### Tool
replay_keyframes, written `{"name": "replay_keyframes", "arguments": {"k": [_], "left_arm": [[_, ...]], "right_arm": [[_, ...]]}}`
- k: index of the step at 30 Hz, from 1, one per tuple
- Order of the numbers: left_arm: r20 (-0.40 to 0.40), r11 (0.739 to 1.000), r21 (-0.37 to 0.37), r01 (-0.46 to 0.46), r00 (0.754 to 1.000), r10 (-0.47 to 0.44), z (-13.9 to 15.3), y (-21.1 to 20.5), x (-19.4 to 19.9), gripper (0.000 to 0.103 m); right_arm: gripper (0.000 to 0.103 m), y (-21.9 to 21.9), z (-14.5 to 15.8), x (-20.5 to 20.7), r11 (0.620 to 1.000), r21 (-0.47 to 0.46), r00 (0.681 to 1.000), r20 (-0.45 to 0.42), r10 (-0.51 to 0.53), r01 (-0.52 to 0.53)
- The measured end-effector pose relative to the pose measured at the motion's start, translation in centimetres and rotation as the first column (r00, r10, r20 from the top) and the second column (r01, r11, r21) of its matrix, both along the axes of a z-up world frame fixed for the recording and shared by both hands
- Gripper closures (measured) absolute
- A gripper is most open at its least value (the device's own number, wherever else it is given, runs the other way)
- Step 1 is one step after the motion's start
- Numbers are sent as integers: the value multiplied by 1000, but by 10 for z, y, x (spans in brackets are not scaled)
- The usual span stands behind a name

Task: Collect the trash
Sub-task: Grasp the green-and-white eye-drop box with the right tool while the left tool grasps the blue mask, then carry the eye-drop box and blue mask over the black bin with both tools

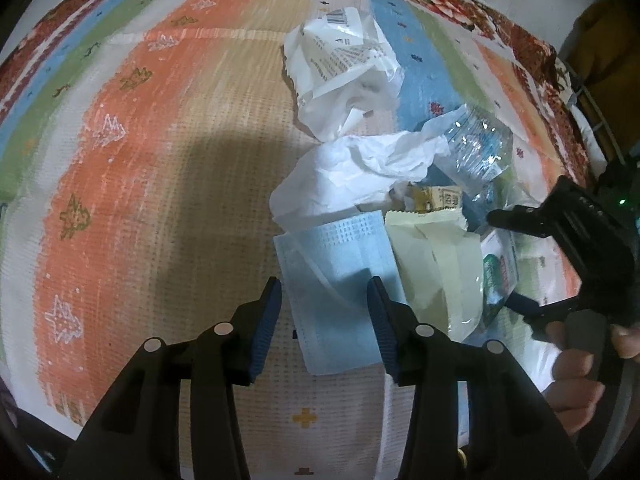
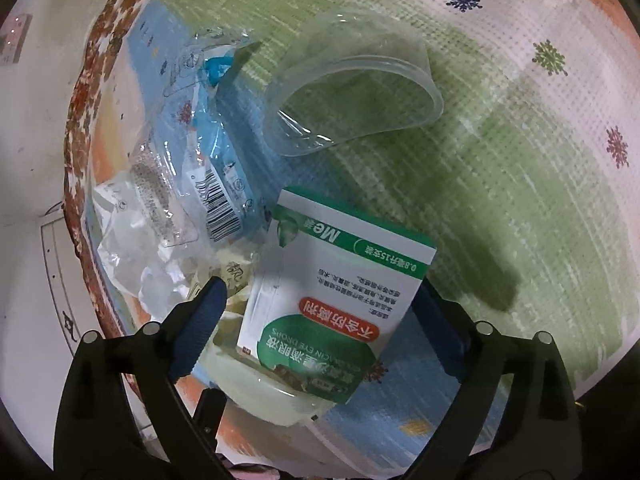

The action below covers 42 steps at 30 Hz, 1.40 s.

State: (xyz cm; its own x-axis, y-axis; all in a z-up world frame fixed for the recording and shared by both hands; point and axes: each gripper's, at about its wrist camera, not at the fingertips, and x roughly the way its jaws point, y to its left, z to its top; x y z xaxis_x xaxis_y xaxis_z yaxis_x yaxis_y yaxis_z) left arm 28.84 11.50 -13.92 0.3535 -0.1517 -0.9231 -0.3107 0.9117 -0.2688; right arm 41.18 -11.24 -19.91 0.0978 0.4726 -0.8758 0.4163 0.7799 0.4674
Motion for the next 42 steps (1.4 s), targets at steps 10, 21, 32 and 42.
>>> {"name": "replay_keyframes", "arguments": {"k": [10,21,32,42], "left_arm": [[-29,998,35,45,999,-44,-13,-18,6,56],[-59,1000,-3,4,998,-4,0,-1,4,88],[23,1000,-23,3,1000,-3,43,0,-11,92],[91,1000,-27,-11,996,14,81,-3,-49,92]], "right_arm": [[24,10,1,-1,993,-101,997,12,70,-69],[25,0,10,-9,988,-94,992,35,125,-121],[25,-24,36,-30,983,-72,981,86,172,-167],[25,-37,84,-65,967,-119,951,188,246,-227]]}}
